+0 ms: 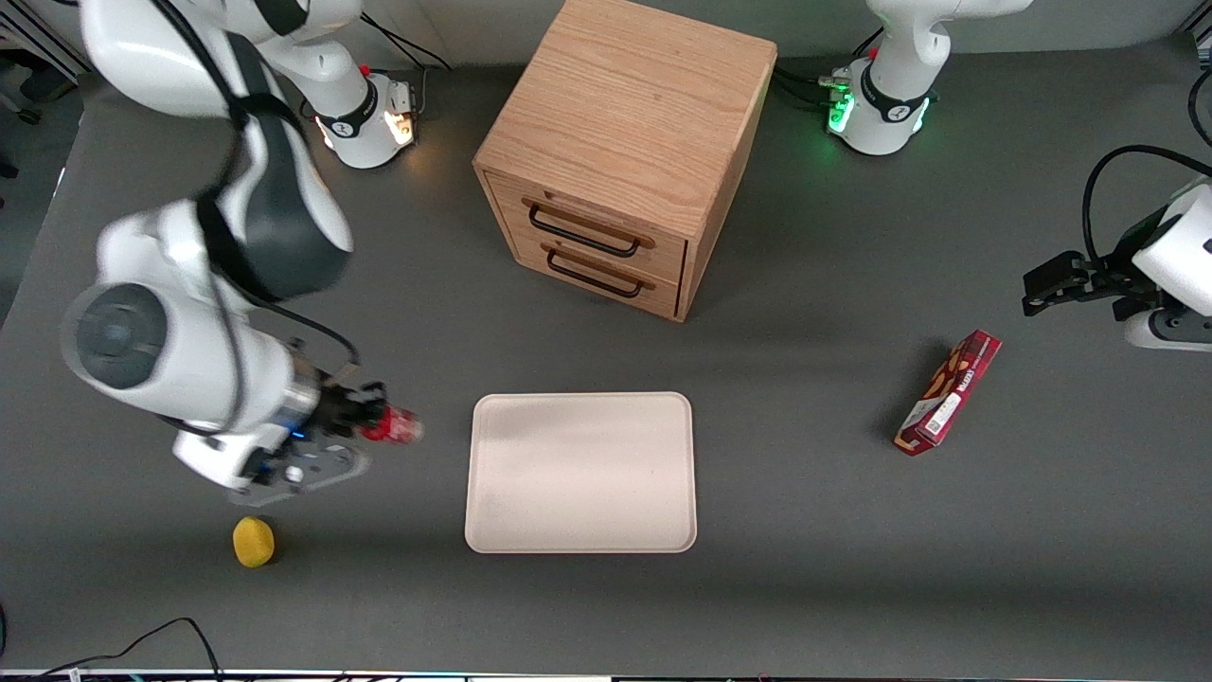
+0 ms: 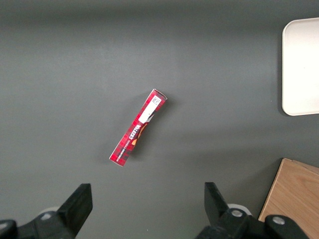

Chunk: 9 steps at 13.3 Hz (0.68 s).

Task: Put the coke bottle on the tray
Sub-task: 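Carry the bottle over the cream tray and lower it upright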

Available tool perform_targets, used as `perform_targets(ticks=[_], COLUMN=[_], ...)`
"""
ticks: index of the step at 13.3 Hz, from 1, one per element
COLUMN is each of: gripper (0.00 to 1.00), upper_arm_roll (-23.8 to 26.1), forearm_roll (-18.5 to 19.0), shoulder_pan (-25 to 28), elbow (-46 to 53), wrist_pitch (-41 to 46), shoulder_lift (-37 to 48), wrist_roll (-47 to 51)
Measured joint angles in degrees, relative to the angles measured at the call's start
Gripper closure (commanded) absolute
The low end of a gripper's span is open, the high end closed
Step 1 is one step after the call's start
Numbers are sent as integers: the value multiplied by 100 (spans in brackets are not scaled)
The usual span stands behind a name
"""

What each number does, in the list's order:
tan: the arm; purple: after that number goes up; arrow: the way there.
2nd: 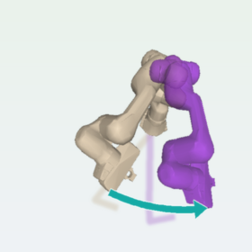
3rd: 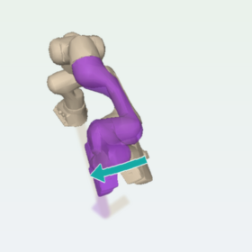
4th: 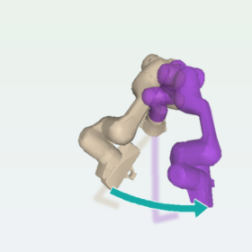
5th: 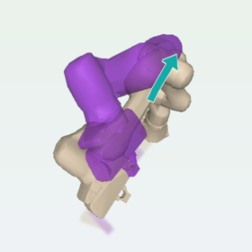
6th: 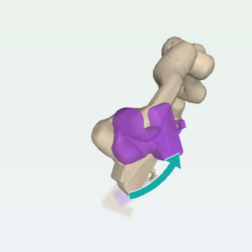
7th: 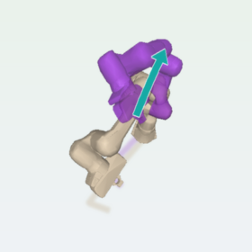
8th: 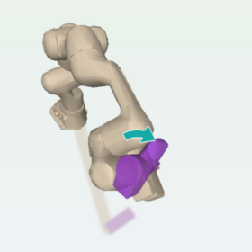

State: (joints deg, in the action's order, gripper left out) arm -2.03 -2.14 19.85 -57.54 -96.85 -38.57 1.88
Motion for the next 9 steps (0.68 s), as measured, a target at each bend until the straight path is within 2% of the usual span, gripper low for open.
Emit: perform_targets(ticks=[4, 9], gripper=[100, 100], upper_arm_roll=[1, -2], forearm_roll=[-99, -106], shoulder_pan=[245, 318], elbow=[44, 136], wrist_pitch=[-1476, -2142], shoulder_lift=[-740, -1158], wrist_roll=[78, 191])
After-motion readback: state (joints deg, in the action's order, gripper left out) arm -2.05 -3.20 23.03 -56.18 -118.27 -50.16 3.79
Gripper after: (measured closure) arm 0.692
